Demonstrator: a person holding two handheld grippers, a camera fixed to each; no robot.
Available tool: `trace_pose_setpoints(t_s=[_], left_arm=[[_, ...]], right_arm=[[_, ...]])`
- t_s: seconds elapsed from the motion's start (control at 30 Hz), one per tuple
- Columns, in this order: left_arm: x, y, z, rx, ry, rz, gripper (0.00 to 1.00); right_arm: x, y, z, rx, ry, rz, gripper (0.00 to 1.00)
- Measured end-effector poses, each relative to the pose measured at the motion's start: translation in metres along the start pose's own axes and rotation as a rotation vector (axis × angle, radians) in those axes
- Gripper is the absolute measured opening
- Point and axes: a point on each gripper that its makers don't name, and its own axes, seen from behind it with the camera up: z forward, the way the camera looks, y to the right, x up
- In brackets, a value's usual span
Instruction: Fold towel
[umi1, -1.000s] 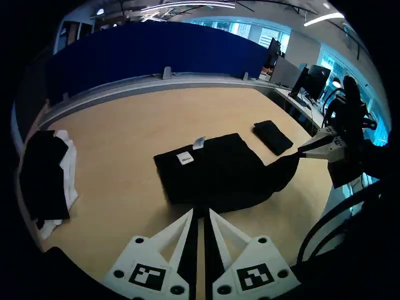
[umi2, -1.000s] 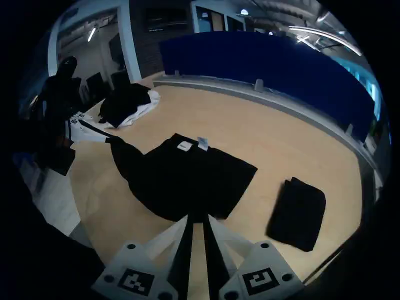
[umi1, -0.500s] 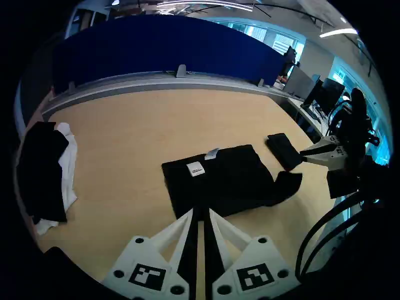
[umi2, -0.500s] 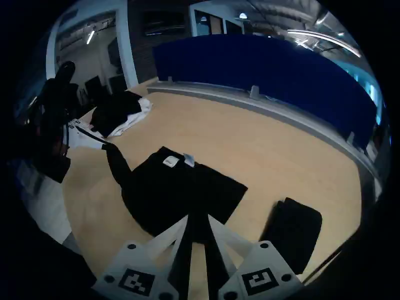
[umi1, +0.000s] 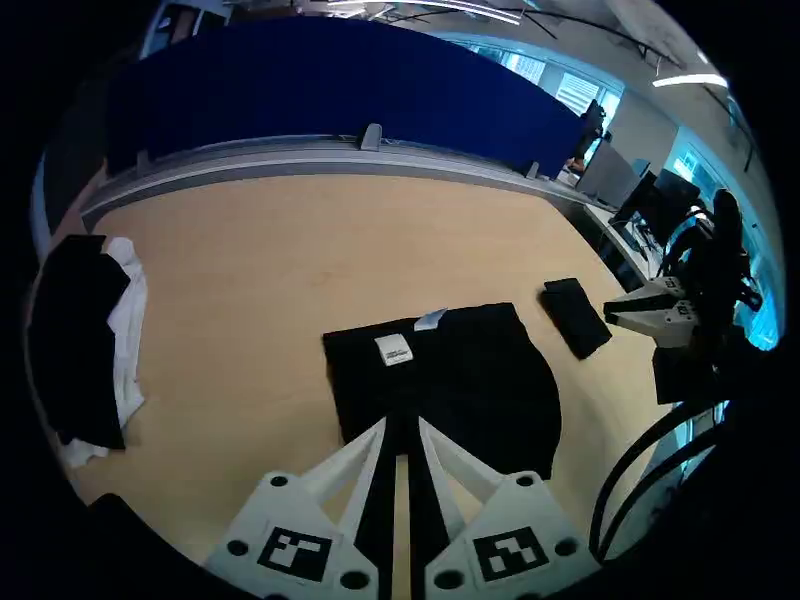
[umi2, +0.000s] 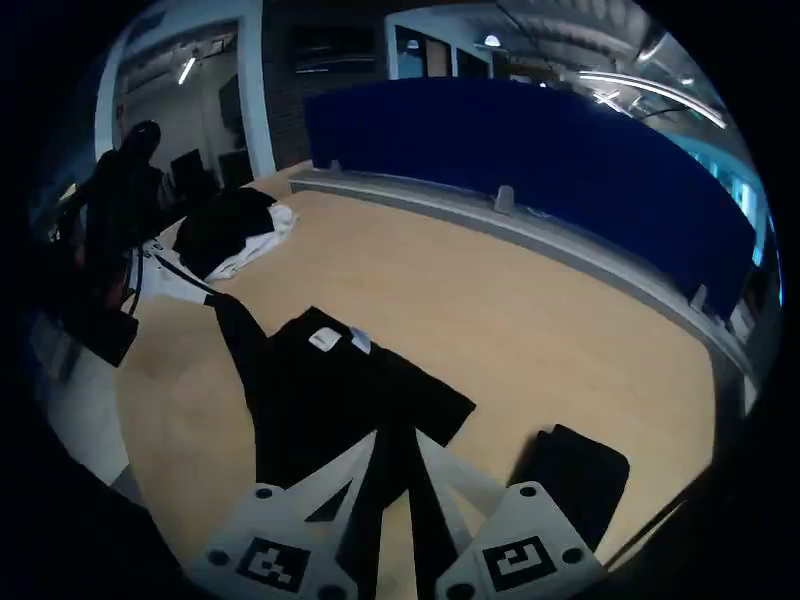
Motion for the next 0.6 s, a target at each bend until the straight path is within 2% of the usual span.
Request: trace_pose_setpoints(t_s=[0.23,0.3,0.4,0.47,0.6], left_arm=[[0.0,0.003,0.0,-0.001,-0.001,0.011,0.07],[0.001,0.003,0.0,0.0,0.0,0.014,0.07],[0.001,0.003,0.001,0.002,0.001,0.019,0.07],[0.001,0.003,0.001,0.002,0.002,0.021,0.07],[0.0,0.004,0.002,0.0,0.002,0.021,0.07]], right_arm=[[-0.005,-0.004,-0.005,-0.007,0.004,-0.001,0.14],[-0.008,-0.007,-0.007,-0.011,0.004,-0.005,0.26],[-0.017,-0.014,-0.01,-0.021,-0.001,-0.016,0.56],[-0.026,-0.021,-0.011,-0.027,-0.009,-0.022,0.71],[-0.045,-0.043,-0.012,-0.017,-0.018,-0.021,0.82]])
